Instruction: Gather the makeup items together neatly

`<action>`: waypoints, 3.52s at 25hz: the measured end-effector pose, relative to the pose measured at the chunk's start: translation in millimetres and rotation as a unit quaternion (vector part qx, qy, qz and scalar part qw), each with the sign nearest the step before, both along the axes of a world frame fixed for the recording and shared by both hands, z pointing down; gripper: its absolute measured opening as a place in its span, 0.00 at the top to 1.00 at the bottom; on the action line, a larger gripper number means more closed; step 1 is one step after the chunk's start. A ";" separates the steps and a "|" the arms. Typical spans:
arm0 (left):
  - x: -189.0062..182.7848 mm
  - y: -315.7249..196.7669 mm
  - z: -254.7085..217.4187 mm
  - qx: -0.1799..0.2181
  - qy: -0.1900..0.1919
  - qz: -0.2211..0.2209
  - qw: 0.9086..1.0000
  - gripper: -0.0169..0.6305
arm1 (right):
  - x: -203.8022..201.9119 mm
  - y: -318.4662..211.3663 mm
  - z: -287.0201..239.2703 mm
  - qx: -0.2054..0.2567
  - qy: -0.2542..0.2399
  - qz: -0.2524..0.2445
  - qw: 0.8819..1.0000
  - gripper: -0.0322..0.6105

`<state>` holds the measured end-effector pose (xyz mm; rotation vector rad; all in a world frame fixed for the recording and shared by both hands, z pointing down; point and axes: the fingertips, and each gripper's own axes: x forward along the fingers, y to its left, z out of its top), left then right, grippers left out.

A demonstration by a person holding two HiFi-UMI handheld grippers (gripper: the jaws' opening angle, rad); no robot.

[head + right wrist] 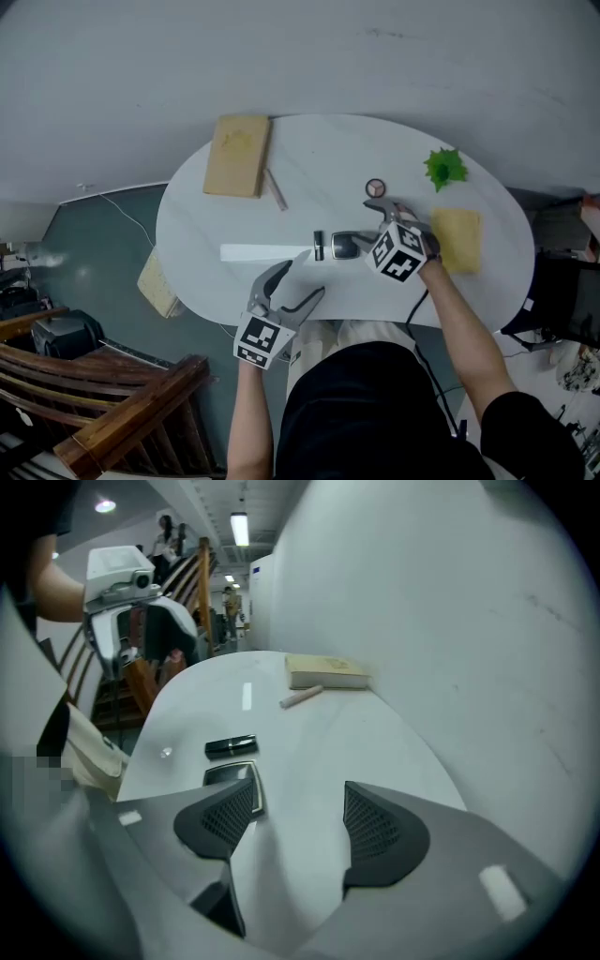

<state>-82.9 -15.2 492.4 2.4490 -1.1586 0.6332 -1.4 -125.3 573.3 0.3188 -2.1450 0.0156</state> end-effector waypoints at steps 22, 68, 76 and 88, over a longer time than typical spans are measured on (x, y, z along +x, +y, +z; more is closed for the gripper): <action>5.4 4.7 2.7 -0.024 0.032 -0.024 0.999 0.47 | 35.3 -86.2 39.0 -0.057 -0.055 0.255 0.964 0.47; 8.6 8.3 -18.3 0.026 0.046 -0.027 0.998 0.50 | 42.6 27.5 33.5 -0.050 -0.044 0.200 0.977 0.61; 7.5 11.6 -20.3 0.029 0.047 -0.031 0.998 0.50 | 47.9 35.3 41.0 -0.053 -0.028 0.202 0.978 0.61; 5.6 14.8 -19.6 0.026 0.045 -0.031 0.998 0.50 | 47.1 42.3 52.4 -0.059 -0.026 0.199 0.978 0.61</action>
